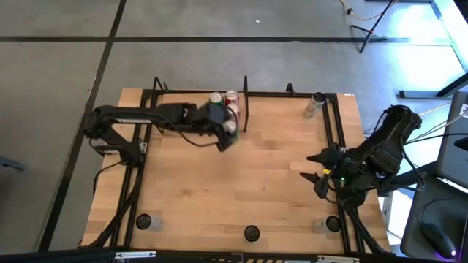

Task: Place canned beverage on shelf
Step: Put the green soda can on the shelf aligned with the other green soda can

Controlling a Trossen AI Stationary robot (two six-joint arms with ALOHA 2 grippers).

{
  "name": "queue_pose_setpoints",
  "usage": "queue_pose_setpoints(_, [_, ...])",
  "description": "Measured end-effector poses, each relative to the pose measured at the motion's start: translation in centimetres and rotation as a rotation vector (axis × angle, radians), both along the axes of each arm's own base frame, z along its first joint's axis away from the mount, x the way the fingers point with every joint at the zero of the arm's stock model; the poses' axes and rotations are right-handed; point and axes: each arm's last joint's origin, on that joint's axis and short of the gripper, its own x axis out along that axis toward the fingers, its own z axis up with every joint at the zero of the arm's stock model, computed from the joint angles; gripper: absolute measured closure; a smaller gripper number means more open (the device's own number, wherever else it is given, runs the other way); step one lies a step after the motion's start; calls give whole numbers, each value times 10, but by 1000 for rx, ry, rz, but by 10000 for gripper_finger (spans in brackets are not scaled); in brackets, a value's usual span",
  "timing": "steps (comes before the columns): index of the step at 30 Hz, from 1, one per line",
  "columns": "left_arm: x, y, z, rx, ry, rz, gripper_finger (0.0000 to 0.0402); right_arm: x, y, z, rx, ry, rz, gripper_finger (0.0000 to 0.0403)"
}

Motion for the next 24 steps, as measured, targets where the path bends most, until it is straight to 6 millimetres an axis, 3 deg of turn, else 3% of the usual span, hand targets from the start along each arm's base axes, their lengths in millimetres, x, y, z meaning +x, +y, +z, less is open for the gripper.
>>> queue_pose_setpoints(4, [-20,16,-10,33,91,127,130,0,0,0,-12,-14,-8,105])
queue_pose_setpoints(12, [-35,56,-62,-73,90,237,130,0,0,0,-14,-16,-10,105])
queue_pose_setpoints(18, [-39,83,-77,-87,11,296,130,0,0,0,-14,-16,-9,105])
queue_pose_setpoints(24, [-38,93,-84,-91,35,272,130,0,0,0,-14,-15,-9,105])
